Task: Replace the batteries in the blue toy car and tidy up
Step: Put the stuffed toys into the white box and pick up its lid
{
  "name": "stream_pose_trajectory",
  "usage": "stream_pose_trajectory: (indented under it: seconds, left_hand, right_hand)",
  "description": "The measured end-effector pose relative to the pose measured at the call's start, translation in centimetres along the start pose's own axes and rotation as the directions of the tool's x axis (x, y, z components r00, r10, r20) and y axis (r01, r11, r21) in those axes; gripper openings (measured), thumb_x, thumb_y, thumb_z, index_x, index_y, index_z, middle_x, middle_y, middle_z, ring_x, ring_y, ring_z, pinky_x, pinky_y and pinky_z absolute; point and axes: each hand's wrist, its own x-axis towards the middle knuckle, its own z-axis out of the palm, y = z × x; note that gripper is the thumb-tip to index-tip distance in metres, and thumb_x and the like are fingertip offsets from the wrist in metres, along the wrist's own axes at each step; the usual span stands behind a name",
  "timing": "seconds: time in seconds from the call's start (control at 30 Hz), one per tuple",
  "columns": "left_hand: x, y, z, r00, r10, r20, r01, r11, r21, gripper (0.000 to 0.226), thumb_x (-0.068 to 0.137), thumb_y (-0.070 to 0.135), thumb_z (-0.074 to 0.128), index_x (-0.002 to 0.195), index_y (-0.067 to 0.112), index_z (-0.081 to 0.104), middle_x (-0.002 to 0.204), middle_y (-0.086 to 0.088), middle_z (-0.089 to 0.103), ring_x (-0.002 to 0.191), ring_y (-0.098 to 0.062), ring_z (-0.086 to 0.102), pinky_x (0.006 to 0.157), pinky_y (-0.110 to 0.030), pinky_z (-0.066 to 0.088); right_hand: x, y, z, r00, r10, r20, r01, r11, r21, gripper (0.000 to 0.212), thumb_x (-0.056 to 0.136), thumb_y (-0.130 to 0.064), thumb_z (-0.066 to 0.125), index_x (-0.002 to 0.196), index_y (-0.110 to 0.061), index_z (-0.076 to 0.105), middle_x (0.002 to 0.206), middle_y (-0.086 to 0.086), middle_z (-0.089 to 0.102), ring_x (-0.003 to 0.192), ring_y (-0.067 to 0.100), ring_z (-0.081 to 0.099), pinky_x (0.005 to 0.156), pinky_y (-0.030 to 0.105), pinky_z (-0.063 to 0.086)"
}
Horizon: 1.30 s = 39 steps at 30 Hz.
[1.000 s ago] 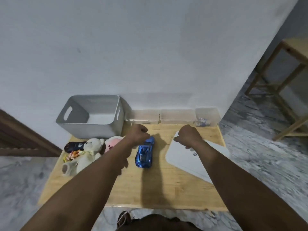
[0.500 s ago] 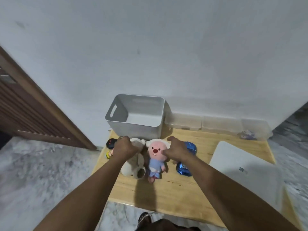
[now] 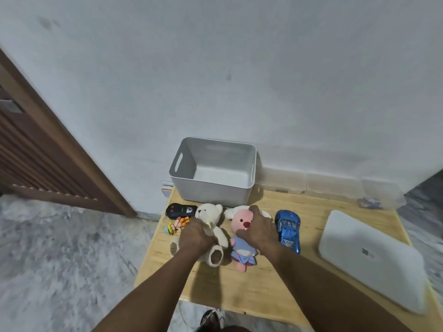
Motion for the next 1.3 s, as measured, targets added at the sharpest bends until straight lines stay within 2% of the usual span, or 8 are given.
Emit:
stream_pose_trajectory:
  seconds: [0.2,0.3,0.5,0.67,0.8,1.0,1.13,1.3]
  left_hand:
    - [0.4,-0.2,-1.2,0.997,0.043,0.069,-0.048,0.996,0.074,0.066,0.067,0.031,0.081,0.119,0.008,0.048,0.115,-0.009,0.061,0.107,-0.028,0.059,0.082,-0.029,0.047]
    - [0.7,0.3,-3.6,0.972,0.083,0.218,-0.102,0.992,0.076,0.042,0.065,0.031,0.076,0.097,0.011,0.059,0.098,-0.006,0.065,0.087,-0.023,0.061,0.067,-0.026,0.045]
    - [1.1,3.0,-13.6,0.885,0.239,0.399,-0.3,0.949,0.098,0.04,0.052,0.033,0.077,0.086,0.017,0.063,0.081,0.002,0.069,0.068,-0.008,0.064,0.058,-0.02,0.051]
    - [2.0,6.3,-21.1,0.907,0.356,0.224,-0.377,0.925,0.058,0.029,0.065,0.027,0.081,0.083,0.021,0.059,0.084,0.001,0.064,0.072,-0.012,0.059,0.058,-0.025,0.044]
    - [4.7,8.9,-22.0,0.932,0.361,-0.04,-0.363,0.928,-0.087,0.048,0.062,0.026,0.083,0.1,0.011,0.057,0.096,-0.005,0.062,0.085,-0.021,0.06,0.063,-0.028,0.043]
    - [8.5,11.3,-18.4,0.833,0.351,-0.427,-0.471,0.855,-0.217,0.049,0.069,0.03,0.077,0.108,0.013,0.053,0.107,-0.005,0.063,0.097,-0.026,0.059,0.074,-0.029,0.042]
    - [10.1,11.2,-15.5,0.807,0.352,-0.475,-0.493,0.843,-0.214,0.044,0.07,0.03,0.07,0.109,0.018,0.052,0.109,-0.003,0.061,0.098,-0.025,0.059,0.076,-0.03,0.043]
    - [11.8,9.8,-12.6,0.888,0.305,-0.345,-0.385,0.903,-0.192,0.048,0.066,0.043,0.07,0.105,0.023,0.051,0.102,0.001,0.061,0.09,-0.025,0.061,0.073,-0.032,0.048]
  right_hand:
    - [0.0,0.1,-3.3,0.995,-0.034,0.091,0.026,0.996,0.086,0.075,0.063,-0.045,0.076,0.129,-0.026,0.045,0.117,0.003,0.062,0.098,0.023,0.06,0.078,0.035,0.055]
    - [-0.2,-1.2,-7.4,0.976,-0.034,0.217,0.02,0.997,0.069,0.066,0.06,-0.041,0.077,0.12,-0.029,0.053,0.108,0.002,0.062,0.084,0.022,0.066,0.06,0.033,0.059]
    - [-0.5,-6.8,-16.2,0.897,-0.032,0.441,0.055,0.998,-0.039,0.061,0.07,-0.033,0.08,0.124,-0.033,0.05,0.108,0.006,0.062,0.084,0.029,0.071,0.072,0.042,0.061]
    - [-0.1,-10.6,-20.5,0.952,-0.171,0.252,0.147,0.983,0.111,0.053,0.073,-0.027,0.078,0.119,-0.033,0.052,0.1,0.01,0.068,0.075,0.03,0.072,0.066,0.04,0.061]
    - [1.7,-13.2,-20.0,0.984,-0.174,-0.027,0.174,0.948,0.267,0.056,0.068,-0.025,0.074,0.118,-0.032,0.05,0.097,0.003,0.061,0.075,0.028,0.071,0.064,0.043,0.062]
    - [4.0,-15.0,-16.4,0.937,-0.135,-0.323,0.222,0.943,0.248,0.067,0.064,-0.031,0.073,0.124,-0.034,0.043,0.105,0.002,0.056,0.095,0.028,0.06,0.082,0.039,0.056]
    - [5.2,-14.8,-13.9,0.911,-0.136,-0.389,0.233,0.949,0.214,0.067,0.068,-0.028,0.074,0.126,-0.028,0.04,0.11,0.006,0.059,0.096,0.032,0.059,0.082,0.037,0.053]
    - [6.9,-13.4,-11.2,0.942,-0.105,-0.32,0.152,0.981,0.124,0.068,0.068,-0.031,0.078,0.122,-0.023,0.038,0.111,0.008,0.06,0.097,0.031,0.059,0.077,0.033,0.048]
